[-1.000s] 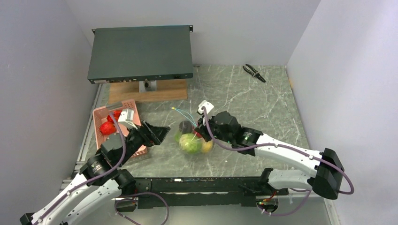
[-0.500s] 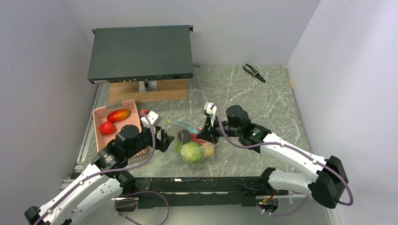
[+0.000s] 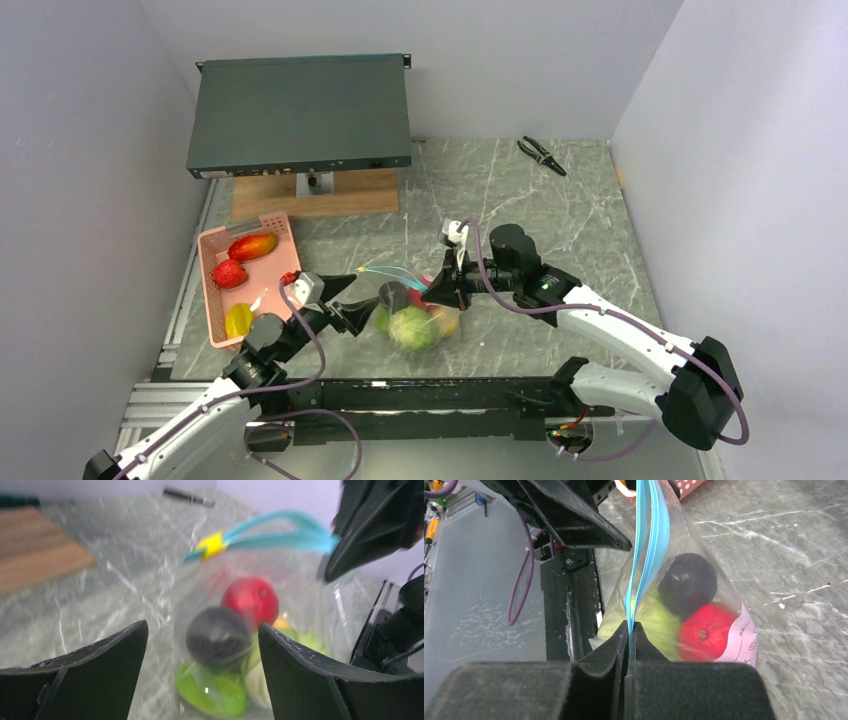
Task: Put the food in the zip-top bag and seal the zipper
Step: Zip the zipper food storage bag at the center of the board.
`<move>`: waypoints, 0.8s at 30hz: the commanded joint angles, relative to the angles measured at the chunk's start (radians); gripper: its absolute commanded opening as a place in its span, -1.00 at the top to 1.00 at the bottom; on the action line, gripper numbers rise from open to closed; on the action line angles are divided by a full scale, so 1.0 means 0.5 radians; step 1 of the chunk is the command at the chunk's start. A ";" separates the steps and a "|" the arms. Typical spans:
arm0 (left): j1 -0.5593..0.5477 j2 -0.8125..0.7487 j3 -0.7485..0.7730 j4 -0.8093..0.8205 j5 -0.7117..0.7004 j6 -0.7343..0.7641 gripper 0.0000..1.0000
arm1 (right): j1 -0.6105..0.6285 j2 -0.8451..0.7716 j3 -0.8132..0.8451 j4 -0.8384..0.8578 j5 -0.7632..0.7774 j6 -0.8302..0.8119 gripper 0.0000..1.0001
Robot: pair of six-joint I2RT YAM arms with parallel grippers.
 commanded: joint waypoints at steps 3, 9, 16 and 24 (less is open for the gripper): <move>0.007 -0.007 -0.017 0.698 0.084 0.154 -0.72 | -0.009 -0.032 0.028 0.162 -0.144 0.021 1.00; 0.011 0.208 0.052 0.763 0.204 0.279 -0.70 | -0.011 -0.013 0.038 0.167 -0.166 0.027 1.00; 0.012 0.442 0.184 0.692 0.390 0.369 -0.57 | -0.010 -0.025 0.051 0.134 -0.158 0.011 1.00; 0.013 0.528 0.323 0.469 0.437 0.417 0.25 | -0.010 -0.020 0.071 0.083 -0.088 -0.004 1.00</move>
